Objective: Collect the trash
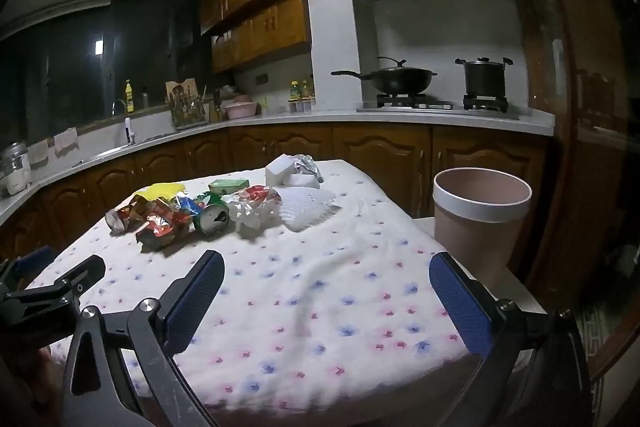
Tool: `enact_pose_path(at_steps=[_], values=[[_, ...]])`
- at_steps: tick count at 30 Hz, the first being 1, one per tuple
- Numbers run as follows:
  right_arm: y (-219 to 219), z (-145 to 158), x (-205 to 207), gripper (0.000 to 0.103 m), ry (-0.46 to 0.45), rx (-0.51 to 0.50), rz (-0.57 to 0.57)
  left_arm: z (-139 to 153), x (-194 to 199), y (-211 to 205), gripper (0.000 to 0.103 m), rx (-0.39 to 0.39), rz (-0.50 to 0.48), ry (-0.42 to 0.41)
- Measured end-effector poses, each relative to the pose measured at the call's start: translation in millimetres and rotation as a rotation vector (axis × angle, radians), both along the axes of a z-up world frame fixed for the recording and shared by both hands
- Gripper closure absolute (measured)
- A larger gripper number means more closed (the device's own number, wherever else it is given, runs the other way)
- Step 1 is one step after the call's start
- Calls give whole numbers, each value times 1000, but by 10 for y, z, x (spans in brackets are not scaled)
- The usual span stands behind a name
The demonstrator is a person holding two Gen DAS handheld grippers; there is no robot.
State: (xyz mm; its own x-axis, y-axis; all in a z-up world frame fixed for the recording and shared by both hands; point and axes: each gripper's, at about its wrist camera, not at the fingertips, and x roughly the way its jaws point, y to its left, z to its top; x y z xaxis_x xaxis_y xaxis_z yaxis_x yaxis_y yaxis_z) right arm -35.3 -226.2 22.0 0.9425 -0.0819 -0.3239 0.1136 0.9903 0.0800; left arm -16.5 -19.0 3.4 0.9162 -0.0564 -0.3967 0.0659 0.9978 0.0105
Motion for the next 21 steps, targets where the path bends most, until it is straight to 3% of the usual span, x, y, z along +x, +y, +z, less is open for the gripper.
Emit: enact_pose_path(at_steps=[21], values=[[61, 40, 46, 0, -4, -9, 8, 25, -38, 35, 0, -9, 12, -12]])
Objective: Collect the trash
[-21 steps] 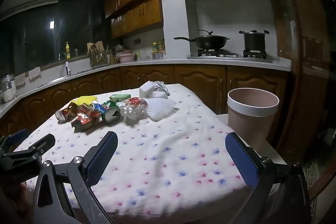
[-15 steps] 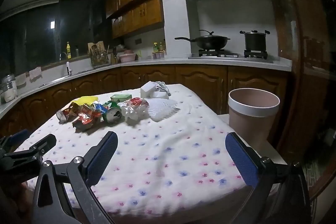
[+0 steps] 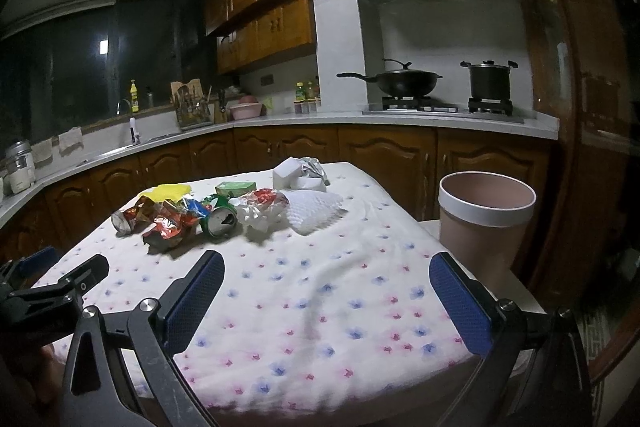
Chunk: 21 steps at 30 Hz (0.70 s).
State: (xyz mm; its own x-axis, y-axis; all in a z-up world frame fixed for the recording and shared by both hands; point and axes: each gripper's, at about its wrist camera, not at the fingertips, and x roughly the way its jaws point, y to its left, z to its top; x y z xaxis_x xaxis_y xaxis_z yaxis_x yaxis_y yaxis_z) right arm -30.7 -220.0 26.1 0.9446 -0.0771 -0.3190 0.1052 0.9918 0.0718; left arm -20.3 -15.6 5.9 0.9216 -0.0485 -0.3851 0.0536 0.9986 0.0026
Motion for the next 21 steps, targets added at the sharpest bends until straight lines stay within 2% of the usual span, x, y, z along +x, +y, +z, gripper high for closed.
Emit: enact_pose_path(at_steps=[8, 13, 19, 21], values=[[5, 33, -14, 0, 13, -6, 15, 5, -2, 13, 0, -3, -1, -1], [18, 28, -38, 0, -66, -13, 14, 5, -7, 10, 0, -7, -1, 1], [17, 30, -21, 0, -56, -18, 17, 7, -6, 14, 0, -7, -2, 1], [20, 30, -31, 0, -92, -13, 16, 3, 2, 27, 0, -10, -4, 2]])
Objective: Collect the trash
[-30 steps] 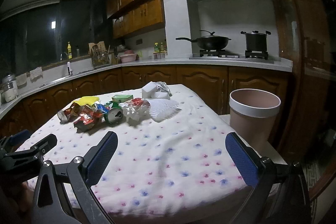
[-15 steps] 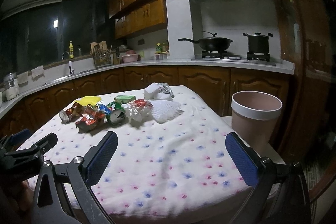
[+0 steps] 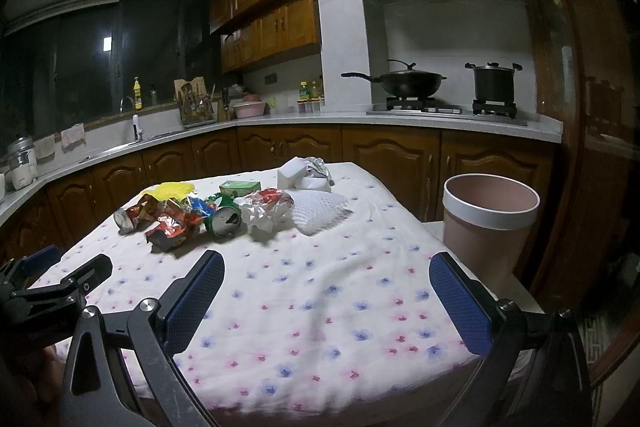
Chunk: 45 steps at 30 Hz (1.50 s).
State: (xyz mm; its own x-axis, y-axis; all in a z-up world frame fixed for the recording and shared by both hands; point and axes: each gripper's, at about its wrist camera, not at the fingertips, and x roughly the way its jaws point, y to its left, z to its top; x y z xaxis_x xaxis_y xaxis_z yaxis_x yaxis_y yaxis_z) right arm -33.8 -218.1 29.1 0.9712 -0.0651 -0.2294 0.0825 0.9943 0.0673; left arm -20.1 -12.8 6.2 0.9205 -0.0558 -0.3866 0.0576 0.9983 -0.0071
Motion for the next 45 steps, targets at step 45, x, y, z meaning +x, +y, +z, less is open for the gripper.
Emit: enact_pose_path(at_steps=[45], values=[[-128, 238, 1702, 32, 323, 236, 255, 220, 1777, 309, 21, -8, -79, 244]])
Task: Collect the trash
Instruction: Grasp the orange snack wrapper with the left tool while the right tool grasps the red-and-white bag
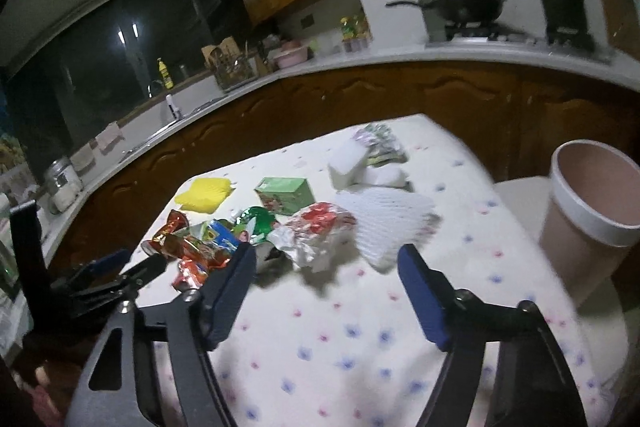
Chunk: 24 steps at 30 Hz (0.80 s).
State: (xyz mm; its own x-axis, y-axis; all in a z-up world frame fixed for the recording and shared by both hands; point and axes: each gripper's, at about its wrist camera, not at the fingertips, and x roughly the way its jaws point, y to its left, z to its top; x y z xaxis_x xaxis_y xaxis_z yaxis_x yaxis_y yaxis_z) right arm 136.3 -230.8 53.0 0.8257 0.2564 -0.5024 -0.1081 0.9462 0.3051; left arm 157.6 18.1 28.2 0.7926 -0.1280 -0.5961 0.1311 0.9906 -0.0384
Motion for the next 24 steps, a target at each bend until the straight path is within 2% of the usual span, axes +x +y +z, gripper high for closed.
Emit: enact_pose_path(at_steps=[3, 7, 13, 16, 19, 20, 21, 22, 24], values=[[57, -18, 160, 35, 24, 21, 29, -29, 120, -7, 21, 13, -7, 15], [136, -174, 450, 35, 102, 38, 57, -77, 320, -30, 23, 19, -37, 52], [154, -432, 796, 34, 225, 150, 89, -177, 583, -61, 27, 28, -65, 109], [147, -542, 925, 34, 262, 194, 92, -224, 674, -79, 42, 18, -88, 136], [142, -633, 1030, 36, 292, 233, 97, -288, 743, -55, 67, -23, -110, 174], [142, -653, 1063, 41, 298, 243, 99, -302, 754, -48, 82, -39, -117, 186], [139, -684, 1094, 44, 304, 260, 107, -318, 768, -36, 86, -54, -124, 199], [138, -706, 1128, 52, 308, 275, 117, -319, 765, -35, 87, -60, -126, 199], [150, -717, 1148, 56, 306, 279, 126, -303, 735, -39, 93, -57, -130, 184]])
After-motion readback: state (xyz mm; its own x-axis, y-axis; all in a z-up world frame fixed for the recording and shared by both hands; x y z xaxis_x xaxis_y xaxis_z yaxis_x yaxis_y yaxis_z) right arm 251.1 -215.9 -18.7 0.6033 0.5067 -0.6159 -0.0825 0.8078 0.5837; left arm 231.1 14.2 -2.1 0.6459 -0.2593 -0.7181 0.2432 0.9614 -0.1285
